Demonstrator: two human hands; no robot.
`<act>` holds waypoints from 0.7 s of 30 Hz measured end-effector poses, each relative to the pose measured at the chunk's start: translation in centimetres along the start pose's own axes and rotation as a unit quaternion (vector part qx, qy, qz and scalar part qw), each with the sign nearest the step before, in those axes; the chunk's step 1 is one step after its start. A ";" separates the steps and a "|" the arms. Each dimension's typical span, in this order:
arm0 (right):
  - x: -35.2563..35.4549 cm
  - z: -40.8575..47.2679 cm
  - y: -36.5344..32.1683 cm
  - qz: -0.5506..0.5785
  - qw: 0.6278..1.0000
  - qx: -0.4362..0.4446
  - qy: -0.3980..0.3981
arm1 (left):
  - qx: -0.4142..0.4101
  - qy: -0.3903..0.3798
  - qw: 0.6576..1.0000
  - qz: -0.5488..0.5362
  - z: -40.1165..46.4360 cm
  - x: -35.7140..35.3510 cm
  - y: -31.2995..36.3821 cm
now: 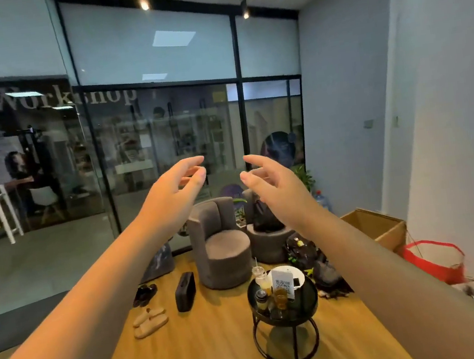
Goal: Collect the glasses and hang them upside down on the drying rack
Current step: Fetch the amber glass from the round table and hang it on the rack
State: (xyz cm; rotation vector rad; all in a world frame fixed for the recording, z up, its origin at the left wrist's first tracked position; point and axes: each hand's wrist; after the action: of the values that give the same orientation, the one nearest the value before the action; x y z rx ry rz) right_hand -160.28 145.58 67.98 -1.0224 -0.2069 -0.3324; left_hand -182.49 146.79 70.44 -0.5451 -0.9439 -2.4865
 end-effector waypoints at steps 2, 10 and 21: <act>-0.2 2.9 2.1 -0.005 1.000 -0.015 0.022 | -0.013 -0.017 0.999 -0.023 3.4 -1.9 -3.1; 1.6 12.0 14.4 -0.042 0.991 -0.106 0.073 | -0.019 -0.082 0.992 -0.090 12.3 -14.3 -14.1; 5.2 25.9 36.6 -0.069 0.979 -0.191 0.000 | 0.059 -0.117 0.985 -0.109 22.7 -35.2 -28.5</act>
State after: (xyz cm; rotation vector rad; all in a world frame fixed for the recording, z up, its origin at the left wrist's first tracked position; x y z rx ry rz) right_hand -142.40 184.46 53.57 -1.3917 -0.2200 -0.5121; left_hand -163.05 190.48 53.79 -0.7410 -1.2962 -2.5737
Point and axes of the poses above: each hand's wrist, its own z-axis towards the middle knuckle, its own x-axis out of the back of the hand, y = z × x, and after that the axes turned 7 degrees about -x, right-handed
